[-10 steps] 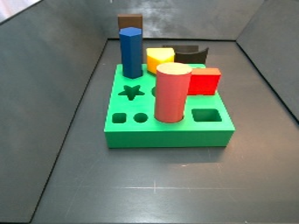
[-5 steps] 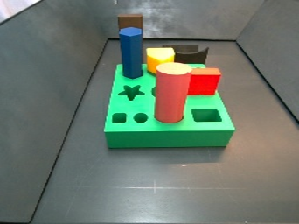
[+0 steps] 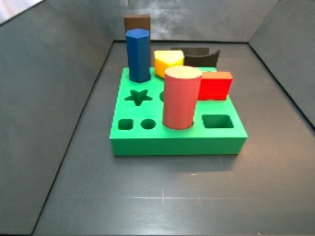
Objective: Pick up the square-circle object. Move up. Rotate the square-circle object. Move to above the board. Insert the square-circle object.
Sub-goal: Rotate the square-circle object.
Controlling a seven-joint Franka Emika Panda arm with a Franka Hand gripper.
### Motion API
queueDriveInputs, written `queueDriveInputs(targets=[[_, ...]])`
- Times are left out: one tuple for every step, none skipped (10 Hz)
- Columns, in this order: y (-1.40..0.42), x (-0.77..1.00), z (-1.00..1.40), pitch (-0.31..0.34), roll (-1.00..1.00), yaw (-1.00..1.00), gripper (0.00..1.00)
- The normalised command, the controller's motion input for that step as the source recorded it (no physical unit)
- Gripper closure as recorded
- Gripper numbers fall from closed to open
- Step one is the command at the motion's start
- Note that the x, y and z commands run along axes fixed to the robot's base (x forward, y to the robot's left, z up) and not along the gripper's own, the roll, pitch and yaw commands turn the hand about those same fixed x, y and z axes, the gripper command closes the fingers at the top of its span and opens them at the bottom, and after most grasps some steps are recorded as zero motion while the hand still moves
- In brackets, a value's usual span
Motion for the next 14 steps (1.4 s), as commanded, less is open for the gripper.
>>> queueDriveInputs(targets=[[0.0,0.03,-0.02,0.009,0.0,1.0,0.0],[0.0,0.03,-0.02,0.009,0.0,1.0,0.0],[0.0,0.03,-0.02,0.01,0.0,1.0,0.0],[0.0,0.03,-0.02,0.01,0.0,1.0,0.0],[0.0,0.03,-0.02,0.01,0.0,1.0,0.0],[0.0,0.03,-0.02,0.011,0.0,1.0,0.0],[0.0,0.03,-0.02,0.011,0.0,1.0,0.0],[0.0,0.03,-0.02,0.012,0.0,1.0,0.0],[0.0,0.03,-0.02,0.012,0.0,1.0,0.0],[0.0,0.03,-0.02,0.013,0.0,1.0,0.0],[0.0,0.03,-0.02,0.013,0.0,1.0,0.0],[0.0,0.03,-0.02,0.014,0.0,1.0,0.0],[0.0,0.03,-0.02,0.015,0.0,1.0,0.0],[0.0,0.03,-0.02,0.015,0.0,1.0,0.0]])
